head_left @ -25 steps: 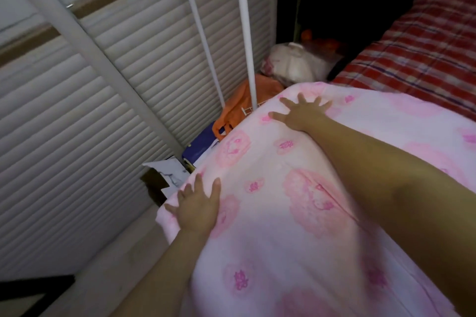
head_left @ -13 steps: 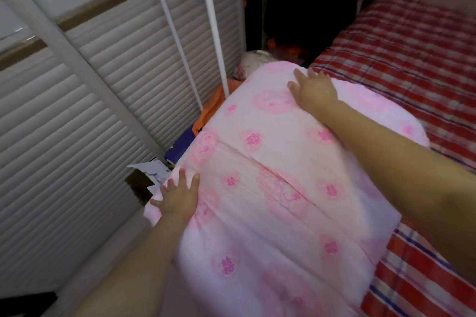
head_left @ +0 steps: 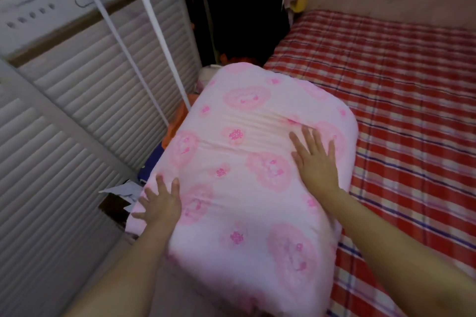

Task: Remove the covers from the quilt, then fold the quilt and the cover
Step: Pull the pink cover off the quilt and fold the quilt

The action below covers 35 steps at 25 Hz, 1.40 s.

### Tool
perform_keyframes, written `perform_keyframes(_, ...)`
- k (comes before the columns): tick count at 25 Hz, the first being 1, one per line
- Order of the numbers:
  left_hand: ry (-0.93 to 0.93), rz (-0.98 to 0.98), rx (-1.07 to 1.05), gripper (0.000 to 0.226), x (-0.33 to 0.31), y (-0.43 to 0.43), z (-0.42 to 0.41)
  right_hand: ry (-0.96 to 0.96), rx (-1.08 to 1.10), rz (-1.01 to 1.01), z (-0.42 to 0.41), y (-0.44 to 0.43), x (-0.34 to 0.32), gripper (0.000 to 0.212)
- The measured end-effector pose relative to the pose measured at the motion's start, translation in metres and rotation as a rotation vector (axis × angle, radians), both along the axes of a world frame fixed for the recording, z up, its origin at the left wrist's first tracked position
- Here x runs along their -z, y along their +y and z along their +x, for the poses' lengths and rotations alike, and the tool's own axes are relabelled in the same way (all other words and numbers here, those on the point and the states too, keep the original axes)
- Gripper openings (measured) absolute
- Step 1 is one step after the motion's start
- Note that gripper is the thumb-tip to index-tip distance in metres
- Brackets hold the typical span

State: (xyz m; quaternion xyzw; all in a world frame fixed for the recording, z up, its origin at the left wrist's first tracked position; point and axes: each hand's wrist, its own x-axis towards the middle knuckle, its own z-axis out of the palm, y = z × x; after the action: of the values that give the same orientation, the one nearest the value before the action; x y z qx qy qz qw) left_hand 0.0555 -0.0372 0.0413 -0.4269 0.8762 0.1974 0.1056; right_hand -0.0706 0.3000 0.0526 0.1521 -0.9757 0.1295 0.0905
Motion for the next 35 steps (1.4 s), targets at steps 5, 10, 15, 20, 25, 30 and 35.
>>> perform_keyframes(5,-0.063,0.033,0.088,0.075,-0.001,-0.019,-0.006,-0.309,0.423,-0.505,0.069,0.020,0.005,0.065)
perform_keyframes(10,-0.063,0.066,0.234,0.084,0.009,-0.042,-0.019,-0.690,0.575,-0.822,0.182,0.031,0.085,0.035)
perform_keyframes(15,-0.045,0.154,0.291,0.087,0.001,-0.050,-0.018,-0.767,0.828,-1.013,0.285,-0.013,0.095,0.036)
perform_keyframes(20,0.001,0.302,0.237,0.104,-0.021,-0.058,-0.021,-0.803,0.986,-1.453,0.297,-0.057,0.089,0.046)
perform_keyframes(25,-0.104,0.347,0.525,0.116,-0.087,-0.051,-0.035,-0.213,1.338,-1.705,0.274,-0.001,0.029,0.040)
perform_keyframes(30,-0.041,0.292,0.931,0.026,-0.150,0.068,-0.038,-0.178,1.086,-1.279,0.152,0.135,-0.120,0.036)
perform_keyframes(35,-0.061,0.628,0.933,0.036,-0.096,0.198,-0.019,-0.298,1.002,-1.176,0.113,0.234,-0.113,0.043)
